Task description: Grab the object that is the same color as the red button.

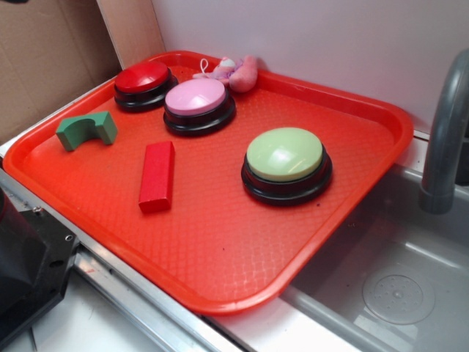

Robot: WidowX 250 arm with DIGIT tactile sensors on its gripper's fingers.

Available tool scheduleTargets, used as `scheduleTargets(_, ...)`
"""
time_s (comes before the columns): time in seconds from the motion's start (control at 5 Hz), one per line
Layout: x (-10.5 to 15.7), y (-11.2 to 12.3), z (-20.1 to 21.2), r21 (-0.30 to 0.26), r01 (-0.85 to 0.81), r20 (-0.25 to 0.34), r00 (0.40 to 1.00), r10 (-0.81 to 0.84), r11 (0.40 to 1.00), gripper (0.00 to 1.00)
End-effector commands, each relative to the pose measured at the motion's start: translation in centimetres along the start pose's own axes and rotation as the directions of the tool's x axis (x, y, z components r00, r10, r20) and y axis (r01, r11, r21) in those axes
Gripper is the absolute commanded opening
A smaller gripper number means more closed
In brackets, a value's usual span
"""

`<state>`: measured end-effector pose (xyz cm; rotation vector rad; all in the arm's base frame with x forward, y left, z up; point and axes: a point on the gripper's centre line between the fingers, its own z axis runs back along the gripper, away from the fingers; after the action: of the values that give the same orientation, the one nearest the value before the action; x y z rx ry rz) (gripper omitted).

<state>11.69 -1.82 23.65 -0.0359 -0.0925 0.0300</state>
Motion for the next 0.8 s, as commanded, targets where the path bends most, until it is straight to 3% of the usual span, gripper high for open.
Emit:
scheduleTargets(0.0, 0.0, 0.0, 0.0, 0.0, 0.0, 0.0, 1.0, 0.0, 1.0, 1.0)
scheduleTargets(0.2, 1.0, -0.5, -1.1, 0.013, -0.038, -0.064, 0.997, 0.039, 0.999, 1.0)
scheduleTargets(0.4, 1.6, -1.4, -2.4, 0.025, -0.101, -0.088, 0.991, 0.103, 0.995, 1.0)
scheduleTargets(0.6, 2.5, -2.3, -5.5, 0.06, -0.218, -0.159, 0.961, 0.225, 0.974, 1.0)
